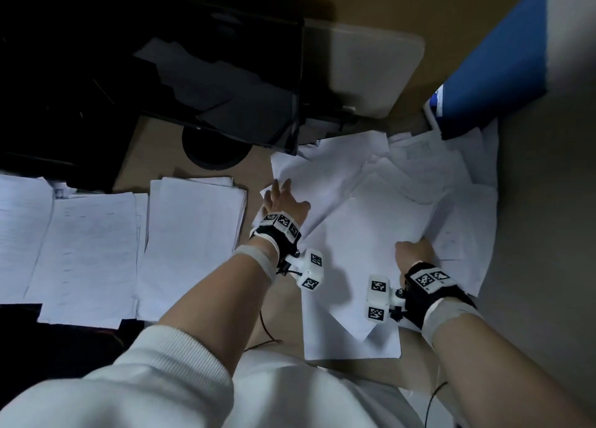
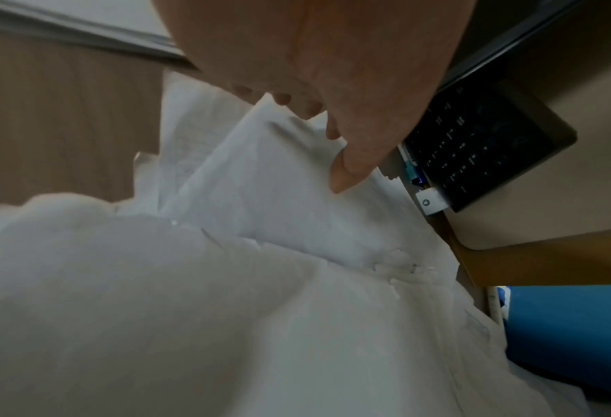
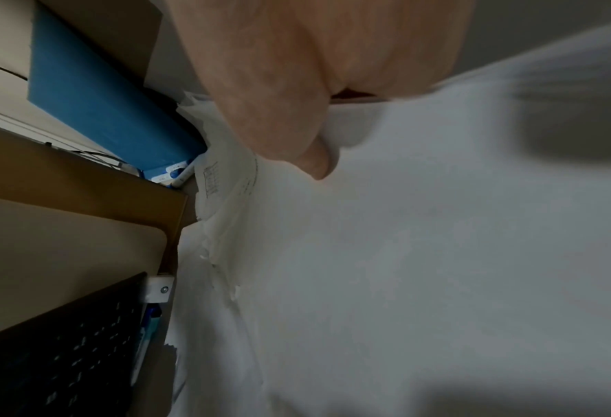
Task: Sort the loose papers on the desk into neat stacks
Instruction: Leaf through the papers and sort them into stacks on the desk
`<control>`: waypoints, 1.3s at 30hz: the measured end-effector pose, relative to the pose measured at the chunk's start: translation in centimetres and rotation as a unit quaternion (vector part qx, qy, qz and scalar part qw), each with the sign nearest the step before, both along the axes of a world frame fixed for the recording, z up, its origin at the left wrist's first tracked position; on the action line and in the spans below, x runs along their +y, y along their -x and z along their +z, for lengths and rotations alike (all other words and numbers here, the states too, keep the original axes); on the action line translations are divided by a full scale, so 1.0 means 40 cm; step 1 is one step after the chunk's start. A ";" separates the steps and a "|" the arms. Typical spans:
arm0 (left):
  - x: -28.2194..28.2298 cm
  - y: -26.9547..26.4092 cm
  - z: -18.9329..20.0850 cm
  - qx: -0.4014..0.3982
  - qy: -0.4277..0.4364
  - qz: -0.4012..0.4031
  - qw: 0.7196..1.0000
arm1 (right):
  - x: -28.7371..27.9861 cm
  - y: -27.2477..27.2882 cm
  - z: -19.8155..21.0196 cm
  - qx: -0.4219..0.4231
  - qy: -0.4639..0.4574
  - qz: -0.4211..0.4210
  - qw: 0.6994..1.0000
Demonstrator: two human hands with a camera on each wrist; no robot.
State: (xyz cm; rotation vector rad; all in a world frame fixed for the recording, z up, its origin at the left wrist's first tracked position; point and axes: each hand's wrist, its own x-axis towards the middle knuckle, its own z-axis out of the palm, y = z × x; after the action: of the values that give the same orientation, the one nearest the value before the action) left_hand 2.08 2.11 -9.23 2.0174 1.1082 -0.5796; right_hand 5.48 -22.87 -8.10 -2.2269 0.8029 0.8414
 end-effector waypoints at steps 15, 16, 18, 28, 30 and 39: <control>0.061 -0.143 -0.054 0.056 -0.057 -0.041 0.996 | 0.146 -0.068 0.005 0.080 0.008 -0.074 0.994; 0.065 -0.149 -0.047 0.069 -0.037 -0.044 0.996 | 0.158 -0.073 0.007 0.087 0.001 -0.065 0.994; 0.068 -0.154 -0.036 0.102 -0.029 -0.088 0.990 | 0.171 -0.078 0.011 0.095 0.001 -0.051 0.994; 0.043 -0.064 -0.034 0.033 0.109 -0.068 0.991 | 0.145 -0.045 0.031 0.063 -0.032 -0.087 0.994; 0.026 -0.031 -0.028 0.030 0.125 -0.057 0.990 | 0.125 -0.029 0.042 0.060 -0.031 -0.080 0.994; -0.088 0.164 -0.027 0.005 0.233 0.101 0.967 | 0.041 0.063 0.074 0.059 -0.023 -0.011 0.998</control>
State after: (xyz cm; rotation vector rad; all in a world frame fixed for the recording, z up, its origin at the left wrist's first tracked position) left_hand -4.48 -1.41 -10.31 1.4819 1.0511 -0.6715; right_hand 2.97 -21.22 -5.14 -2.1409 0.8534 0.9780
